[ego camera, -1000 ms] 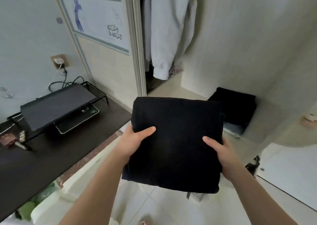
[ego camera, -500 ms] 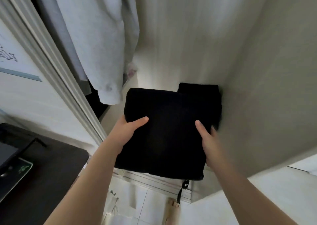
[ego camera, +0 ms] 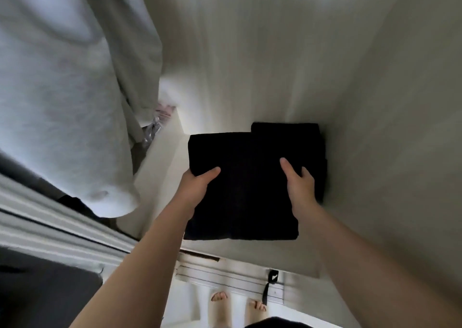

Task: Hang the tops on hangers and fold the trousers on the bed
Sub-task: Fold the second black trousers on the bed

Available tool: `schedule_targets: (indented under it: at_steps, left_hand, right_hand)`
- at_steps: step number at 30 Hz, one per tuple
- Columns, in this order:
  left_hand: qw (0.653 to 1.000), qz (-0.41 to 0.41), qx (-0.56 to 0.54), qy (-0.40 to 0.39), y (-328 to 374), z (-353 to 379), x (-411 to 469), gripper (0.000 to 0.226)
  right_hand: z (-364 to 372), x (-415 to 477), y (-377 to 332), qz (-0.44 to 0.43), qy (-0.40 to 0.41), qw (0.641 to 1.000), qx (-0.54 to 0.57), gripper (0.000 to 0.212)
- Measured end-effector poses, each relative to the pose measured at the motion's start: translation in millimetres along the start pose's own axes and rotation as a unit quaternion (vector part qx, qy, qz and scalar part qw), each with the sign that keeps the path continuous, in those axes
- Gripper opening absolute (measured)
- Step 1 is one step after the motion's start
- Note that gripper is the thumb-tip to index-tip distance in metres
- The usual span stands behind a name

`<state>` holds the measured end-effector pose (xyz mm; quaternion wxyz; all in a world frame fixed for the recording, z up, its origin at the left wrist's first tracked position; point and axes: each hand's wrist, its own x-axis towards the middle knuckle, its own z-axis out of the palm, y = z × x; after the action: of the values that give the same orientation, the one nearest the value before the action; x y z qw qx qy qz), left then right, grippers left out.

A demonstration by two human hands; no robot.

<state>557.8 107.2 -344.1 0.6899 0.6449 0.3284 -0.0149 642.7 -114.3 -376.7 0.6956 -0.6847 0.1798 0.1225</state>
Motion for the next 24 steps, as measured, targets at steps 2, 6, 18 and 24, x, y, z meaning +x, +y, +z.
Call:
schedule_targets:
  at_steps: [2,6,18,24]
  left_hand:
    - [1.0,-0.011,0.0,-0.029,0,20,29,0.052]
    - [0.995,-0.037,0.001,-0.092,-1,65,83,0.056]
    - [0.993,0.063,0.024,-0.101,2,165,238,0.059]
    - [0.878,0.346,0.329,0.04,-37,170,248,0.077]
  right_hand:
    - [-11,22,-3,-0.005,0.031,0.999,-0.006,0.067]
    - [-38,65,-5,-0.018,0.126,0.991,-0.037,0.063]
    - [-48,210,-24,-0.037,0.201,0.973,-0.108,0.076]
    - [-15,188,11,-0.2,0.262,0.762,-0.557,0.083]
